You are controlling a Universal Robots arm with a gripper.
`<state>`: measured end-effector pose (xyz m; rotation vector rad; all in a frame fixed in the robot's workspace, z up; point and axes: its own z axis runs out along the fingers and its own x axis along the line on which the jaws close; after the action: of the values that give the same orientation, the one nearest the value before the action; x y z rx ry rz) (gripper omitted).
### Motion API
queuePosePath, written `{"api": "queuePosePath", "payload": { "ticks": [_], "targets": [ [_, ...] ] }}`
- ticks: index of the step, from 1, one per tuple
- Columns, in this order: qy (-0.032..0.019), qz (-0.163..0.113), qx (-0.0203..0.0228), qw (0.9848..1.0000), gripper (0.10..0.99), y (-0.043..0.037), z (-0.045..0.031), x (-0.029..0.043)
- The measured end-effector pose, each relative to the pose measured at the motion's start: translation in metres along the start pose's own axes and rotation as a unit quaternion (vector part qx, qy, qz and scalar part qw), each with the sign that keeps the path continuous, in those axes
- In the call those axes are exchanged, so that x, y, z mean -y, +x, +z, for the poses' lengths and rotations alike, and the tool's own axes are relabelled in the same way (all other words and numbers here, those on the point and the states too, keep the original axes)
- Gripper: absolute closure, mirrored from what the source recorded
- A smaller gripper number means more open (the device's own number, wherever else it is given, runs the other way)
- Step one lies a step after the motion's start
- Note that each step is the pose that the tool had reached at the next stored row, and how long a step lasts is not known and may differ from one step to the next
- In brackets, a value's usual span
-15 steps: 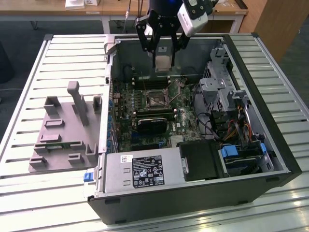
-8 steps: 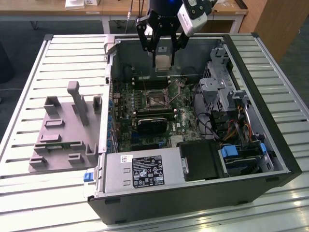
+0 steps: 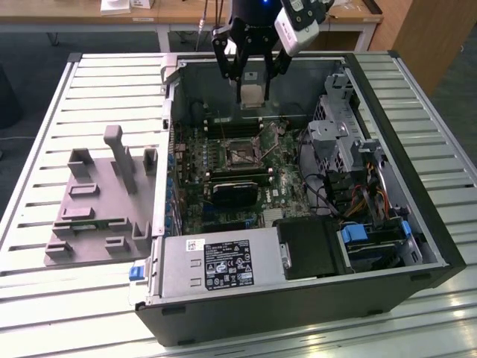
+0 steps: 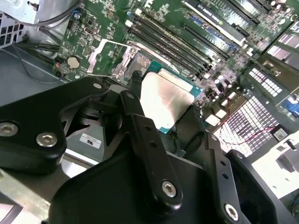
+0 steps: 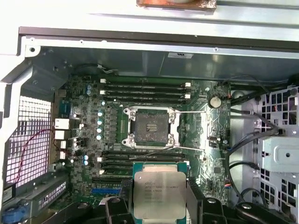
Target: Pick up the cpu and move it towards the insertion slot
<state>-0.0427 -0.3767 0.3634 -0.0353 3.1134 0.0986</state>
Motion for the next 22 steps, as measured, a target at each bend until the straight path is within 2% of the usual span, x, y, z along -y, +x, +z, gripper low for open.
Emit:
{"api": "queuePosePath", "payload": {
  "ticks": [22],
  "targets": [
    [-0.0004, -0.018, -0.0011, 0.9998, 0.549, -0.002, 0.0135, -0.035]
  ]
}}
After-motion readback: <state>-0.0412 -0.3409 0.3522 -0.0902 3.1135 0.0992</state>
